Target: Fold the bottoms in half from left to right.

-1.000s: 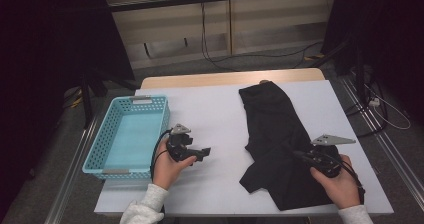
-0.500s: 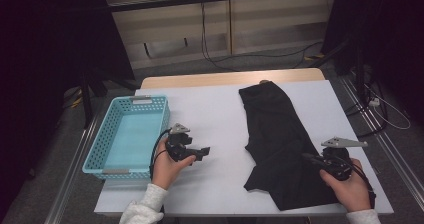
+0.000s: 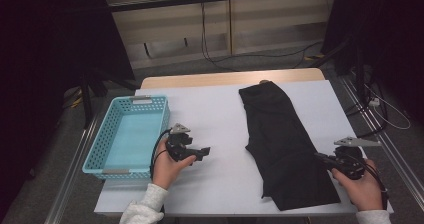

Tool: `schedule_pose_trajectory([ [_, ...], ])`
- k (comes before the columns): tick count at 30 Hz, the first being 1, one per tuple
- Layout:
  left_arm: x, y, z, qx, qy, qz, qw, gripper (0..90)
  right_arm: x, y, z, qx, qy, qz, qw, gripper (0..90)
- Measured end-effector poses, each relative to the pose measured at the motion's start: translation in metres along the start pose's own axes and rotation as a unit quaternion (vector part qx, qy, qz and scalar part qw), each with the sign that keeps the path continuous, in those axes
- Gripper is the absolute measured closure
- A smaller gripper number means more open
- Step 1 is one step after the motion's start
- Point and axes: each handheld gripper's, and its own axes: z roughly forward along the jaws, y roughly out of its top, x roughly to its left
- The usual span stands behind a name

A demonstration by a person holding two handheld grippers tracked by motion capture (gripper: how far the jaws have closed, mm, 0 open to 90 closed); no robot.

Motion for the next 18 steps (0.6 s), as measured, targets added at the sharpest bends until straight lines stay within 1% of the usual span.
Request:
schedule_pose_trajectory([
  [3, 0.000, 0.000, 0.000, -0.001, 0.000, 0.001, 1.0000, 15.7, -0.004, 0.000, -0.001, 0.007, -0.017, -0.004, 0.9998, 90.0],
  [9, 0.001, 0.000, 0.001, 0.001, 0.000, 0.000, 1.0000, 15.7, -0.011, -0.001, -0.003, 0.003, -0.027, 0.002, 0.9996, 90.0],
  [12, -0.001, 0.000, 0.001, 0.001, -0.001, 0.000, 1.0000, 15.7, -0.006, 0.000, 0.000, 0.003, -0.021, -0.005, 0.9998, 90.0],
  [15, -0.001, 0.000, 0.002, 0.006, -0.002, 0.004, 1.0000, 15.6, 0.000, 0.002, 0.005, 0.005, -0.018, -0.020, 0.9996, 90.0],
  [17, -0.001, -0.001, 0.003, 0.004, -0.001, 0.001, 1.0000, 15.7, 0.004, 0.003, 0.010, 0.011, -0.020, -0.029, 0.9993, 90.0],
  [18, -0.001, -0.001, 0.003, 0.004, -0.001, 0.001, 1.0000, 15.6, 0.005, 0.003, 0.013, 0.015, -0.025, -0.034, 0.9990, 90.0],
])
